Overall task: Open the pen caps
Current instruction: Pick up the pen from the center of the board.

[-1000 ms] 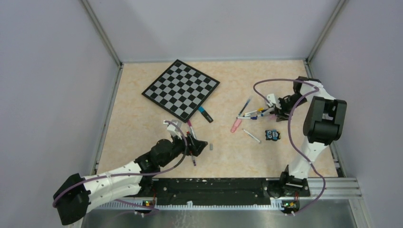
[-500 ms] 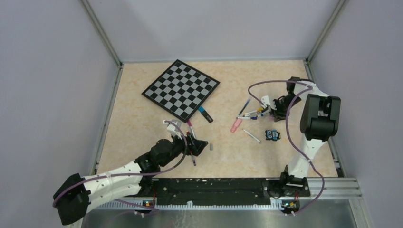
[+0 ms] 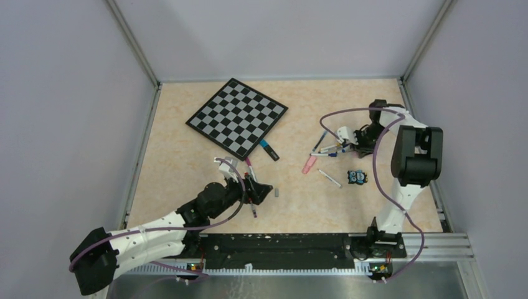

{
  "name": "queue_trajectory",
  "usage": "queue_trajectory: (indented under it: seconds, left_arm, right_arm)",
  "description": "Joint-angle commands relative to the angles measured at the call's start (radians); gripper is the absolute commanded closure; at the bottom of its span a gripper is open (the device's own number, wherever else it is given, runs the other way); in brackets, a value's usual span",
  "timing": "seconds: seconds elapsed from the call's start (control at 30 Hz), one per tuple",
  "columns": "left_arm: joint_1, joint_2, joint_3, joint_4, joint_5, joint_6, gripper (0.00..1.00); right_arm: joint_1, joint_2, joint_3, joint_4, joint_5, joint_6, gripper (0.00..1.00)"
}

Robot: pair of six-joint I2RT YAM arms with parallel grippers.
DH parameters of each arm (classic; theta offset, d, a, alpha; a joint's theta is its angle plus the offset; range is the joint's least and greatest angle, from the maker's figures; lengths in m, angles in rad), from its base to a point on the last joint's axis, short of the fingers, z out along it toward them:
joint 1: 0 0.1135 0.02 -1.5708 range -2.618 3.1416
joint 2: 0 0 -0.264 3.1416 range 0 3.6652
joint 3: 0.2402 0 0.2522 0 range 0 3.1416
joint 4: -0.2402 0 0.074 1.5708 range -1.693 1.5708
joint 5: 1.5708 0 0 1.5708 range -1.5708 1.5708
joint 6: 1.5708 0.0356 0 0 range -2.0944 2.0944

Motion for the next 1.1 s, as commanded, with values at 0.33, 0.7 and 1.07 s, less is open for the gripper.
queue_trajectory:
  seconds: [0.33,0.7,1.07]
  left_arm:
    - [-0.002,0.009,0.005,0.071,0.065,-0.024,0.01]
    - [-0.002,0.095,0.042,0.17,0.224,0.006,0.01]
    - [-0.004,0.33,0.198,0.28,0.306,-0.002,0.04]
  right_arm:
    - [0.005,-0.196,-0.168,0.24,-0.044,0.213,1.0]
    - [0.005,-0.507,-0.232,0.305,-0.342,0.545,1.0]
    - [0.005,-0.815,-0.55,0.915,-0.649,1.847,1.0]
